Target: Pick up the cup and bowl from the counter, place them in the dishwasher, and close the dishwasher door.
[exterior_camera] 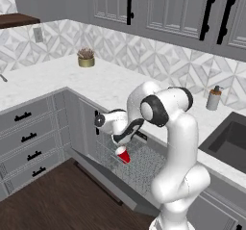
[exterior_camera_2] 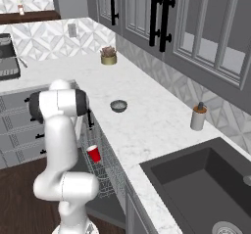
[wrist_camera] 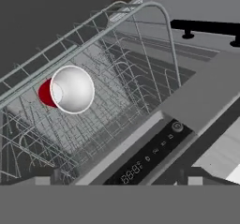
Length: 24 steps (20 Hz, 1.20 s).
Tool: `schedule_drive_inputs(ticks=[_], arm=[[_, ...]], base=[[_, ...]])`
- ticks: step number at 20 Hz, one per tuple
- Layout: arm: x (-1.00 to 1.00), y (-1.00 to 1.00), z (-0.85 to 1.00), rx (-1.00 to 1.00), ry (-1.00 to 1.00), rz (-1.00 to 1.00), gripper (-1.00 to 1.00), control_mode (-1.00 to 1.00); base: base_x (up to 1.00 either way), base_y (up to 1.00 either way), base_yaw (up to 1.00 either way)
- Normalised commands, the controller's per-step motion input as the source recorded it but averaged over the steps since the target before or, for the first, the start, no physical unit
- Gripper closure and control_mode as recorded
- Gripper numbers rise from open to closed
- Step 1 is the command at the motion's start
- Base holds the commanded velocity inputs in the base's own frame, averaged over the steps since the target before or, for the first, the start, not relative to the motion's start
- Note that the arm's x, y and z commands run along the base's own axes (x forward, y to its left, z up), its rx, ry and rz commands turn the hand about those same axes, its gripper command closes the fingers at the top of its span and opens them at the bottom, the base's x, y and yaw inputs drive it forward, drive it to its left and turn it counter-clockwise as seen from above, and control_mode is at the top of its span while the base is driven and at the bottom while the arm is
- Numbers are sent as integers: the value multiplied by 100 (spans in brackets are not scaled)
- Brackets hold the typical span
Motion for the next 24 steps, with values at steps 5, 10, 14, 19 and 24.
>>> schedule_drive_inputs(ticks=[5,10,14,19,24], arm=[[1,0,100,-2,-4,0,-100,-100],[10,-23,100,0,0,0,-100,-100],[41,-28,66,2,0,0,-100,-100],[25,-30,29,3,2,0,-100,-100],[7,-20,11,2,8,-25,-100,-100]], base=[[0,0,0],[0,0,0],[0,0,0],[0,0,0],[0,0,0]])
